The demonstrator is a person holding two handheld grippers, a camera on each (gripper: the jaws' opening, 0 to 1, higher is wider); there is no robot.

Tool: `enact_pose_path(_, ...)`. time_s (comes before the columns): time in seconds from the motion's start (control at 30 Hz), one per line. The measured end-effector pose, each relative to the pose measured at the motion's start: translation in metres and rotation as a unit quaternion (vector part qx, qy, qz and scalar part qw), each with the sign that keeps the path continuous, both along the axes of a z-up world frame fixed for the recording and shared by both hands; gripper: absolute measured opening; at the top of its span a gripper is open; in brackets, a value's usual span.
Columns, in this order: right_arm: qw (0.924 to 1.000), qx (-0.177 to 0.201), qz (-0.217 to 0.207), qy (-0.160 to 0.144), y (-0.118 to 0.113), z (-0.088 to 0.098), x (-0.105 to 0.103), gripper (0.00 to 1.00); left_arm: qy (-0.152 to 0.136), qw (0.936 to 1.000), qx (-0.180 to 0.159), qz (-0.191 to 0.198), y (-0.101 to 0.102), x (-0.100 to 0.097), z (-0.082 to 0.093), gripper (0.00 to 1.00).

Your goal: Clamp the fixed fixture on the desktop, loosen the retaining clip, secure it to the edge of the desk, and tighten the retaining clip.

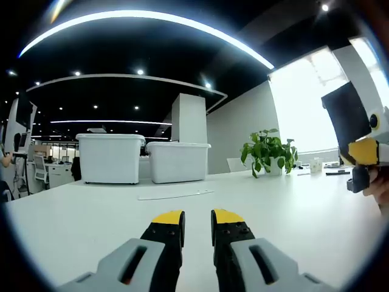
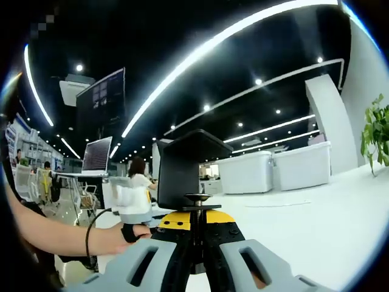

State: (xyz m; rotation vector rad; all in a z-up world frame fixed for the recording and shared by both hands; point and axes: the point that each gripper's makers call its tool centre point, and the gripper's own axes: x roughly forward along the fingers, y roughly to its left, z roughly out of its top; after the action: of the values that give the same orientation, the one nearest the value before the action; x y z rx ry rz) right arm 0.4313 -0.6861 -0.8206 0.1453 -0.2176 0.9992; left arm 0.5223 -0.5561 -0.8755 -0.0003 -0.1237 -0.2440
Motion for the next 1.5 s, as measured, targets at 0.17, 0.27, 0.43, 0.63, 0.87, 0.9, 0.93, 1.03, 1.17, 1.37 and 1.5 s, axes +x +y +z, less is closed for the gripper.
enact_pose_path(0.17, 0.9998, 0.002, 0.017, -0.010, -0.002, -0.005, -0.019, 0.03, 0.002, 0.9999, 0.007, -0.007, -0.002, 0.002, 0.000, 0.18)
enact_pose_path(0.27, 0.9997, -0.006, 0.021, -0.014, -0.004, -0.011, -0.031, 0.03, 0.003, 0.9998, 0.017, -0.007, -0.005, 0.003, 0.000, 0.18)
enact_pose_path(0.43, 0.9995, -0.006, 0.030, 0.008, -0.006, -0.020, -0.048, 0.03, -0.007, 0.9998, -0.009, -0.014, -0.001, 0.001, 0.007, 0.18)
enact_pose_path(0.63, 0.9992, 0.001, 0.039, 0.005, -0.008, -0.026, -0.068, 0.03, -0.028, 0.9945, -0.100, -0.018, 0.001, -0.027, 0.021, 0.18)
enact_pose_path(0.87, 0.9987, 0.016, 0.043, 0.021, -0.015, -0.030, -0.081, 0.03, -0.017, 0.9937, -0.084, -0.072, -0.030, -0.044, 0.017, 0.18)
enact_pose_path(0.9, 0.9986, 0.020, 0.044, 0.022, -0.017, -0.030, -0.085, 0.03, -0.016, 0.9939, -0.083, -0.070, -0.029, -0.043, 0.016, 0.18)
enact_pose_path(0.93, 0.9986, 0.021, 0.044, 0.021, -0.018, -0.029, -0.088, 0.03, -0.014, 0.9944, -0.080, -0.067, -0.029, -0.043, 0.015, 0.18)
enact_pose_path(1.03, 0.9990, 0.016, 0.042, 0.002, -0.024, -0.028, -0.100, 0.03, -0.020, 0.9940, -0.086, -0.064, -0.026, -0.041, 0.016, 0.18)
enact_pose_path(1.17, 0.9990, 0.008, 0.044, -0.008, -0.028, -0.029, -0.111, 0.03, -0.030, 0.9929, -0.093, -0.068, -0.028, -0.043, 0.020, 0.18)
enact_pose_path(1.37, 0.9986, 0.001, 0.053, -0.003, -0.033, -0.038, -0.123, 0.03, -0.042, 0.9915, -0.100, -0.072, -0.030, -0.048, 0.025, 0.18)
enact_pose_path(1.5, 0.9986, -0.003, 0.053, -0.005, -0.036, -0.044, -0.125, 0.03, -0.044, 0.9916, -0.099, -0.072, -0.031, -0.049, 0.025, 0.18)
